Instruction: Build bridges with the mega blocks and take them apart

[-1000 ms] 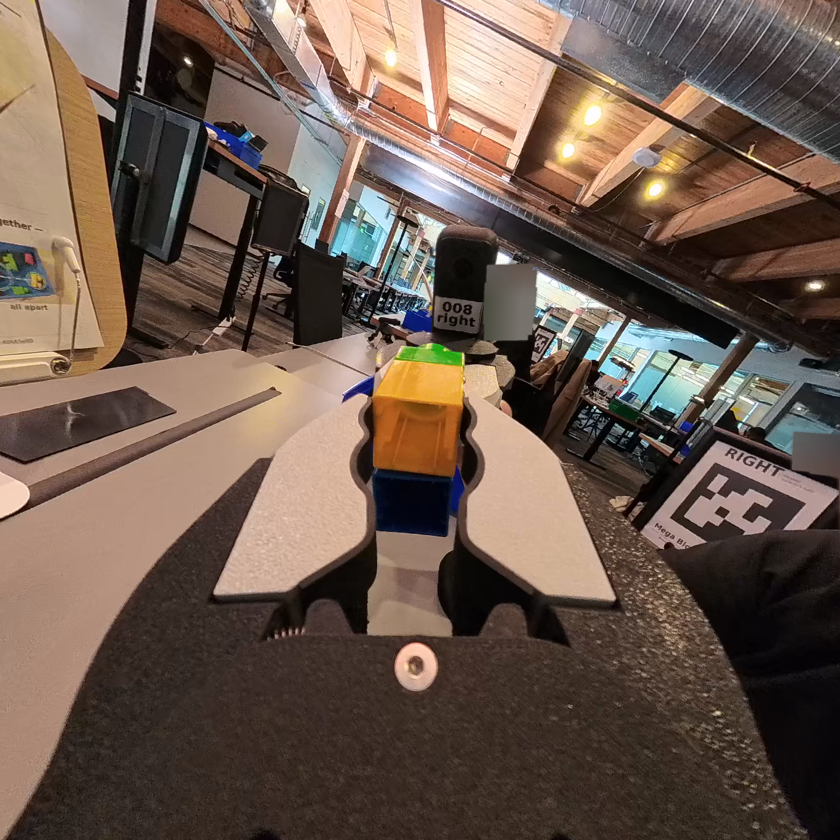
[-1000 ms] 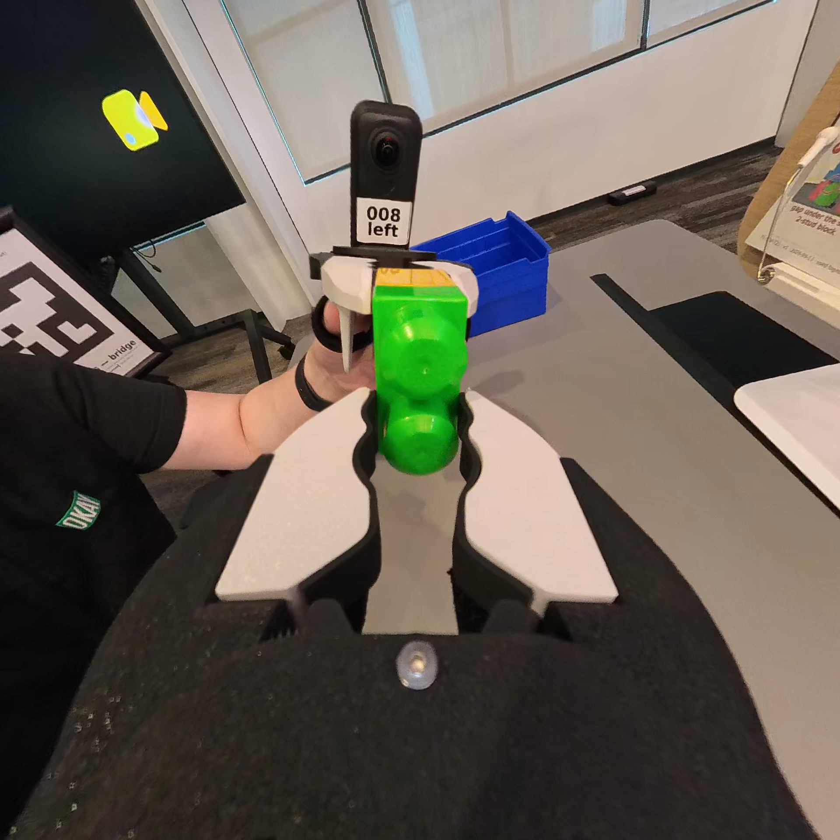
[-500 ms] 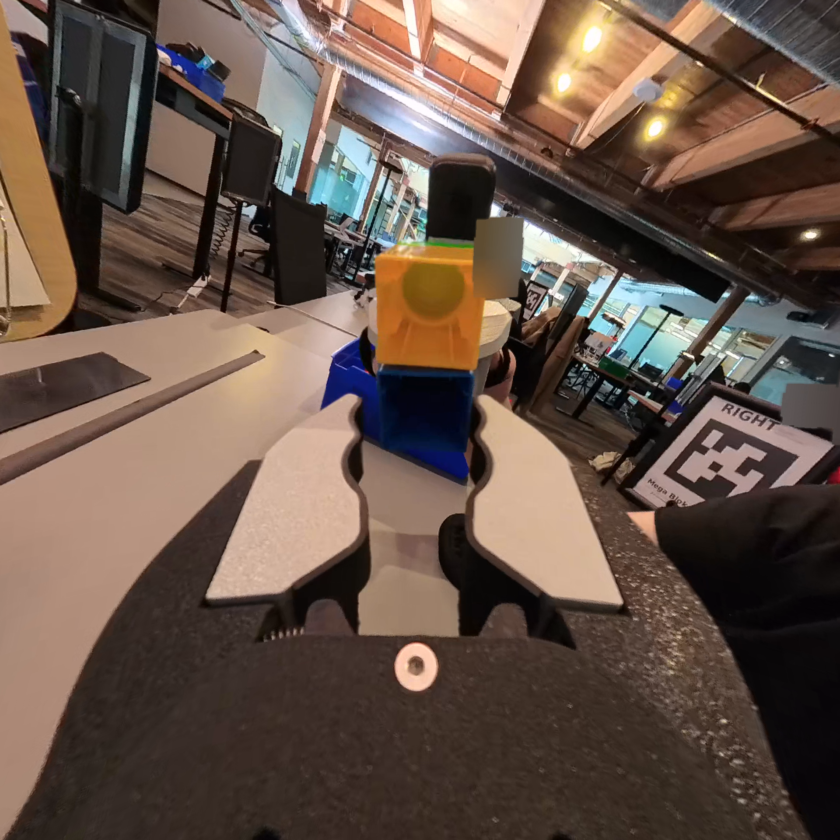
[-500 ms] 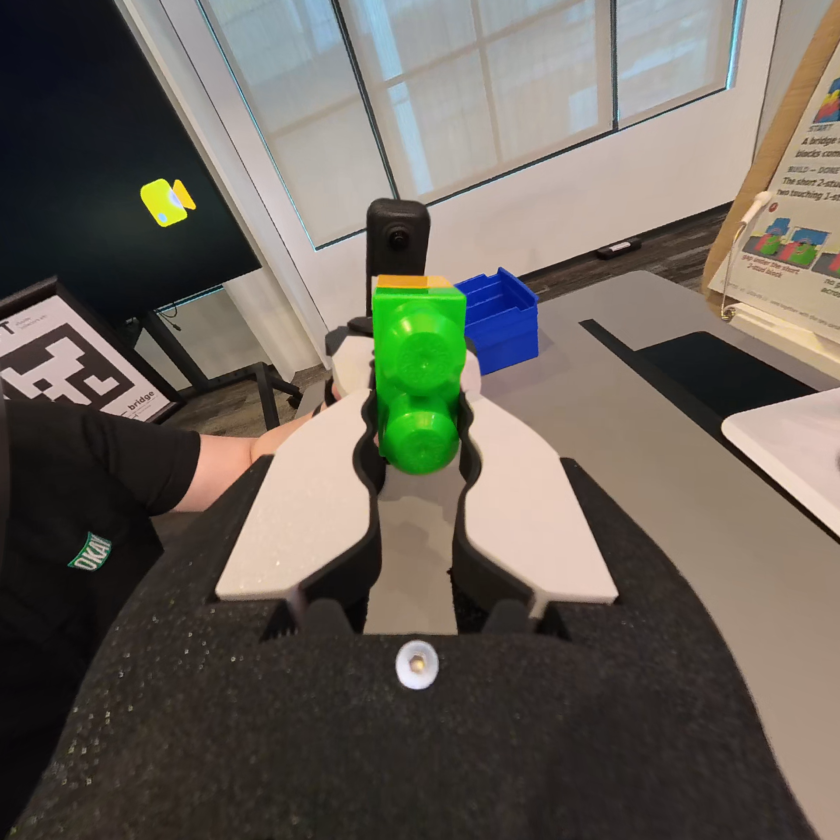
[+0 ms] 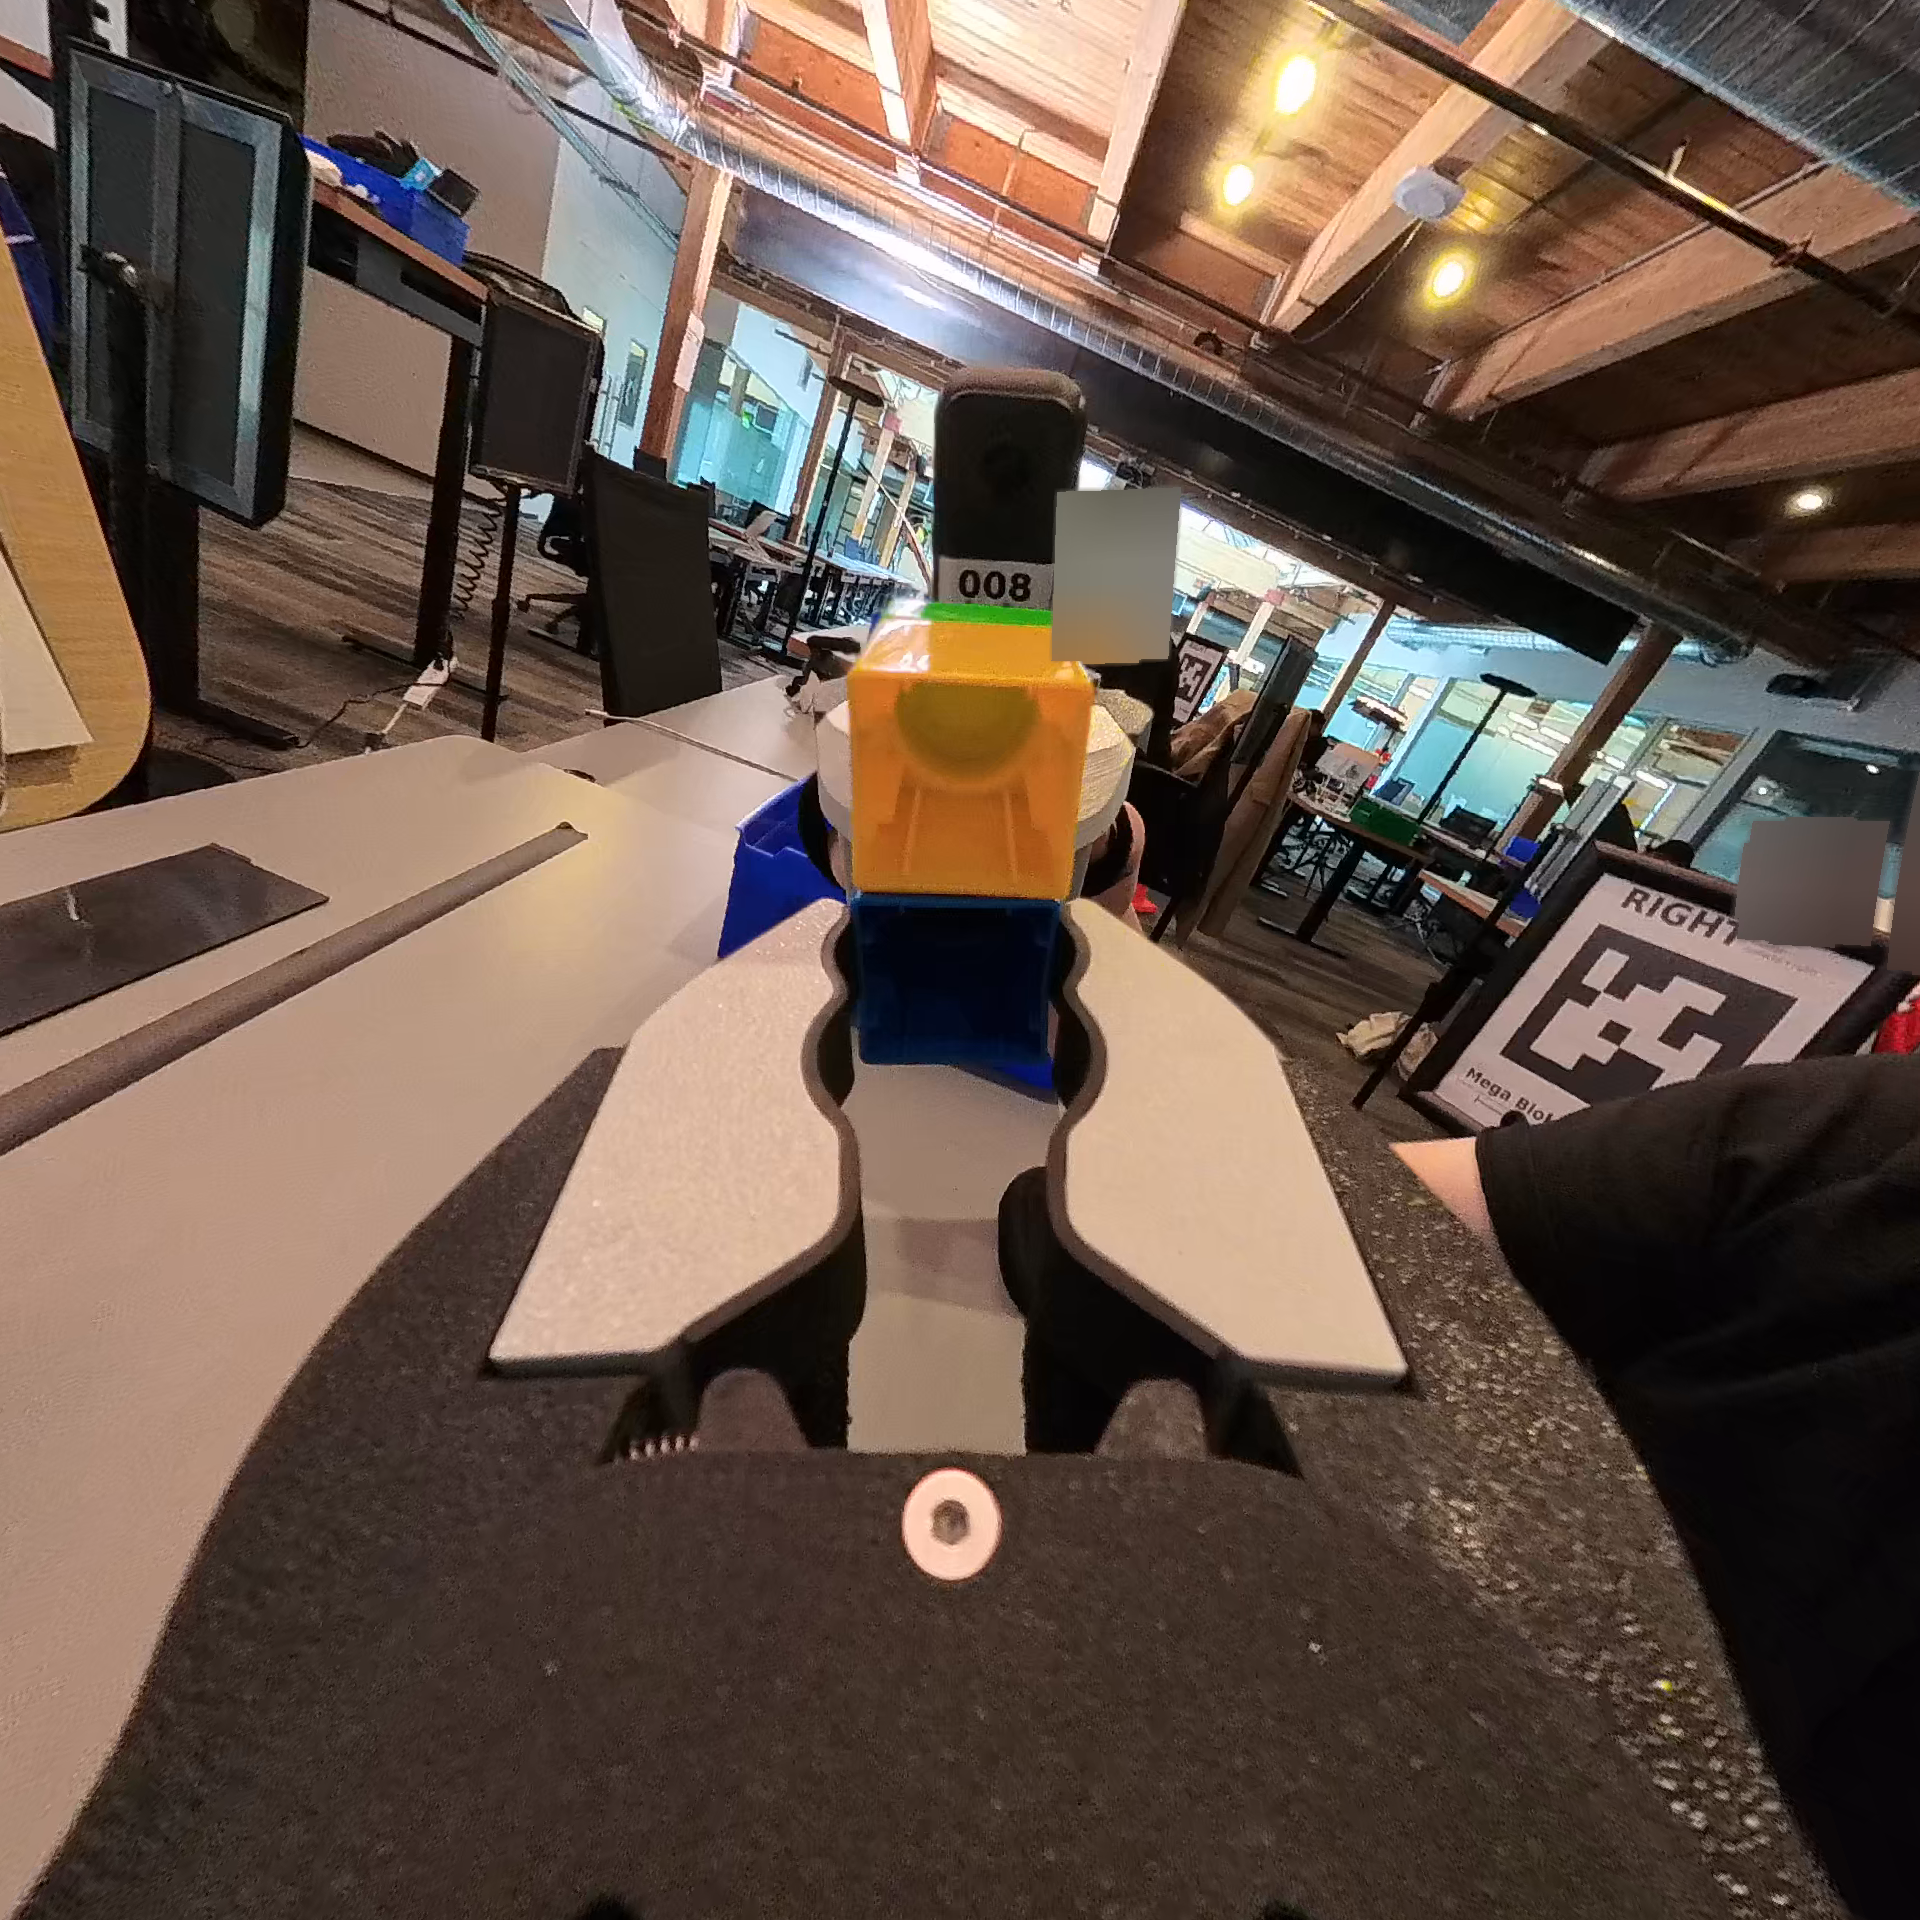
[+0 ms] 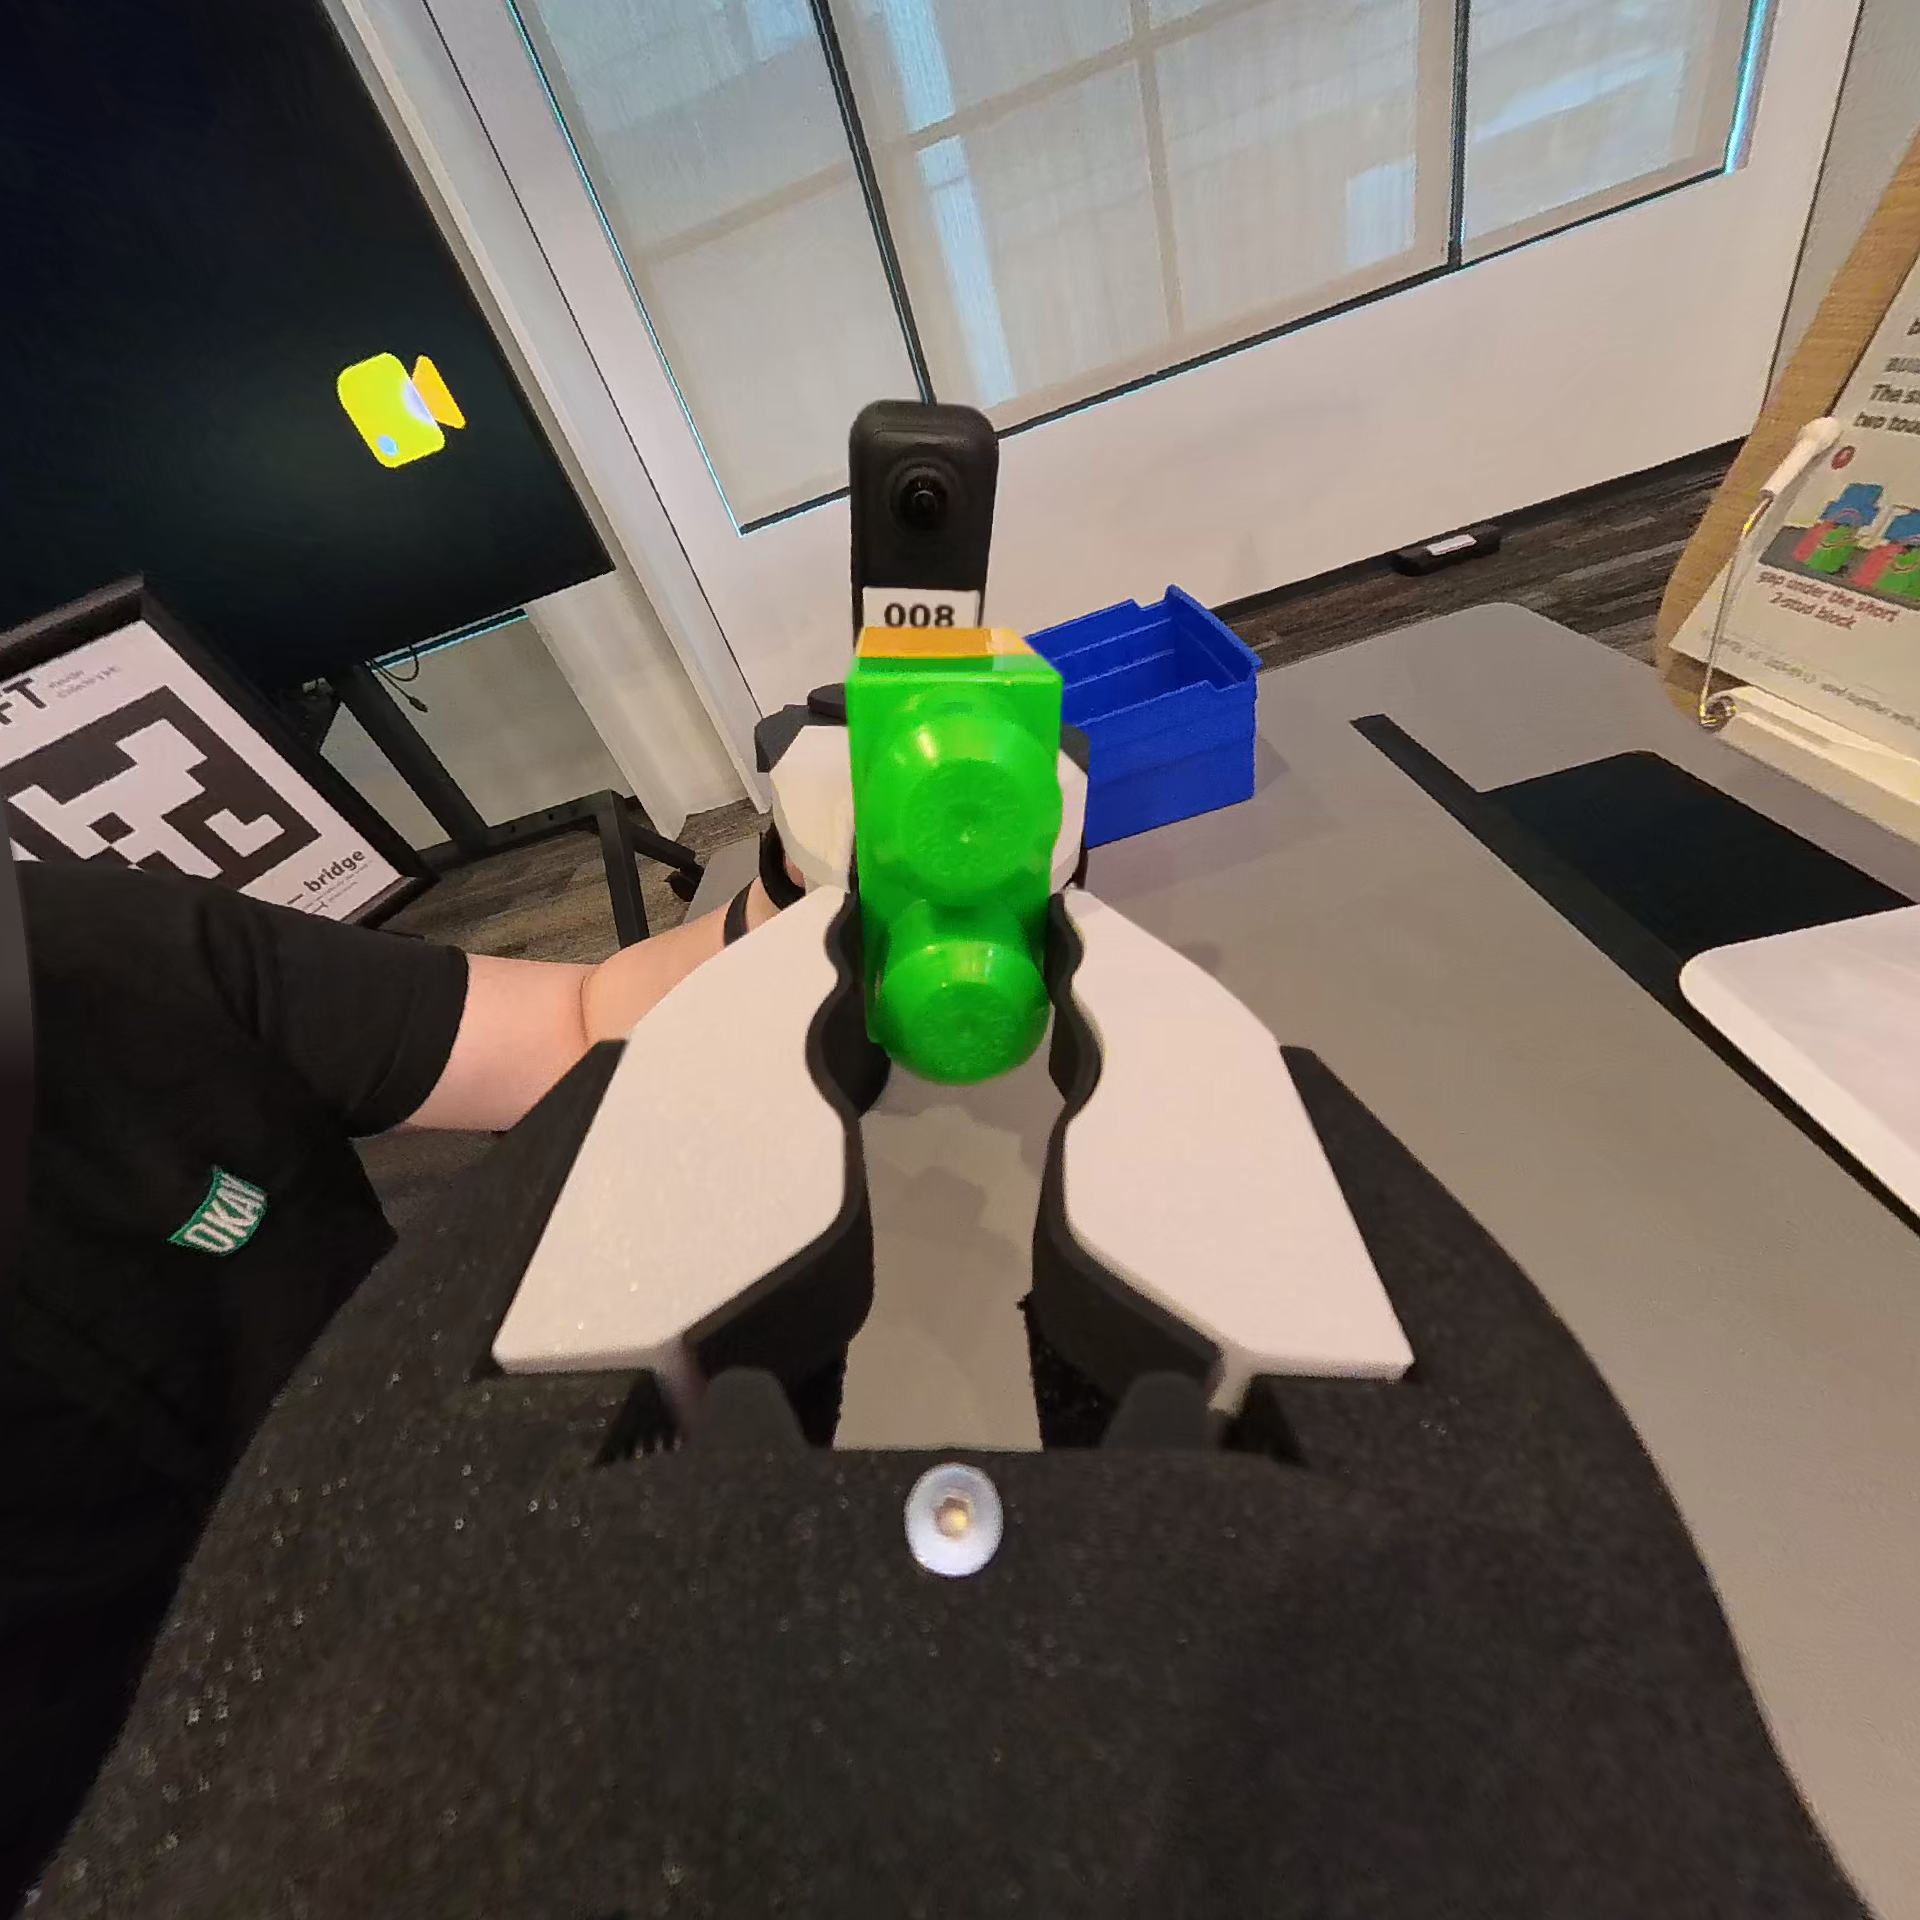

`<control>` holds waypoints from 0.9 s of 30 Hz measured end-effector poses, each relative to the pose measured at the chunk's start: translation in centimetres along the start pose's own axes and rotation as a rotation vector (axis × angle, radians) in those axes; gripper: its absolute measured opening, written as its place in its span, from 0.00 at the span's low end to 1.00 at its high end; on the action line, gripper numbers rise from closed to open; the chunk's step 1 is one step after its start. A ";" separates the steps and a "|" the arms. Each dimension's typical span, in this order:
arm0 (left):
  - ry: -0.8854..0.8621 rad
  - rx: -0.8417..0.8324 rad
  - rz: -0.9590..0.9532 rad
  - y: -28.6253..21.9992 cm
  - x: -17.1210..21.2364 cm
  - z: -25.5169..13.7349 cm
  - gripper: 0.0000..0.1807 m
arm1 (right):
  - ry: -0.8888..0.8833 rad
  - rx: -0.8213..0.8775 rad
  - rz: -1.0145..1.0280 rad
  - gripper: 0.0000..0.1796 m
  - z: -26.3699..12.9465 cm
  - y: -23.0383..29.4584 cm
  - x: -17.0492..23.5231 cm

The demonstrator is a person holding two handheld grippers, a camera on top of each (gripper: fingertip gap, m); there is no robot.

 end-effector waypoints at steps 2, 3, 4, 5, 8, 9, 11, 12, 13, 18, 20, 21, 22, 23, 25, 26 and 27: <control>0.014 0.001 0.013 -0.1 0.1 -0.1 0.19 | 0.008 -0.009 0.004 0.18 0.0 0.1 0.1; 0.019 0.000 0.020 -0.1 0.1 0.0 0.20 | 0.007 -0.018 0.007 0.18 0.0 0.2 0.1; 0.020 -0.003 0.025 -0.2 0.1 0.0 0.19 | 0.005 -0.023 0.011 0.18 0.0 0.2 0.1; 0.021 -0.007 0.028 -0.2 0.1 0.0 0.19 | 0.005 -0.022 0.012 0.18 0.0 0.1 0.2; 0.022 -0.016 0.035 0.0 0.1 -0.1 0.19 | 0.004 -0.023 0.021 0.18 0.1 0.0 0.3; 0.018 -0.018 0.036 0.0 0.1 -0.1 0.19 | -0.003 -0.025 0.025 0.18 0.1 0.0 0.2; 0.010 -0.025 0.036 0.1 0.0 -0.2 0.19 | -0.011 -0.030 0.037 0.18 0.2 -0.1 0.2; 0.006 -0.025 0.033 0.1 0.0 -0.2 0.19 | -0.011 -0.031 0.038 0.18 0.2 -0.1 0.3; 0.006 -0.026 0.033 0.2 0.0 -0.2 0.19 | -0.009 -0.030 0.038 0.18 0.2 -0.2 0.3; -0.004 -0.032 0.022 0.3 0.0 -0.1 0.19 | -0.016 -0.034 0.047 0.18 0.1 -0.2 0.3; -0.012 -0.030 0.013 0.3 -0.2 -0.1 0.19 | -0.023 -0.031 0.040 0.18 0.2 -0.3 0.2; -0.027 -0.026 -0.008 0.4 -0.4 -0.2 0.19 | -0.041 -0.022 0.040 0.18 0.4 -0.4 -0.1; -0.048 -0.016 -0.041 0.5 -0.7 -0.3 0.19 | -0.068 -0.014 0.050 0.18 0.6 -0.4 -0.5; -0.071 -0.003 -0.076 0.5 -1.0 -0.4 0.19 | -0.088 -0.008 0.060 0.18 0.7 -0.5 -0.8; -0.130 0.017 -0.150 0.8 -1.5 -0.6 0.19 | -0.117 0.007 0.072 0.21 0.7 -0.7 -1.2; -0.170 0.015 -0.177 1.0 -1.8 -0.7 0.19 | -0.138 0.026 0.084 0.28 0.6 -0.9 -1.4; -0.204 0.005 -0.191 1.3 -2.1 -1.0 0.19 | -0.159 0.034 0.094 0.29 0.3 -1.2 -1.6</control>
Point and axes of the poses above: each gripper's, where its closed fingertips meet, z out along the fingers, x out of its underside, y = z × x across the jaws, the point moved 2 cm from there along -z, back along the fingers, and after that the axes turned 4 degrees about -y, right-handed, at the moved point
